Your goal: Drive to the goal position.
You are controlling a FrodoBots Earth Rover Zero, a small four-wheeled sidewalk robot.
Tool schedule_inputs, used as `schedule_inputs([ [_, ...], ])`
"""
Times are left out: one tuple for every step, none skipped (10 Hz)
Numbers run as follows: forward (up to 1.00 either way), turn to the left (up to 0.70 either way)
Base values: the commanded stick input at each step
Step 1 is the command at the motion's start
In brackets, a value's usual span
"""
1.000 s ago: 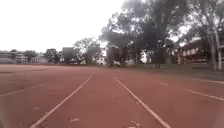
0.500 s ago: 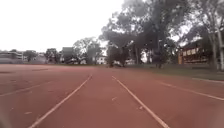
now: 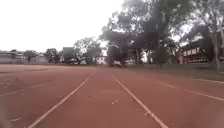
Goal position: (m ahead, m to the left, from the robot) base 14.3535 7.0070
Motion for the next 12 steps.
schedule_inputs([
  [0.45,0.00],
  [0.45,0.00],
  [0.45,0.00],
  [0.45,0.00],
  [0.45,0.00],
  [0.45,0.00],
  [0.45,0.00],
  [0.45,0.00],
  [0.45,0.00],
  [0.45,0.00],
  [0.45,0.00],
  [0.45,0.00],
])
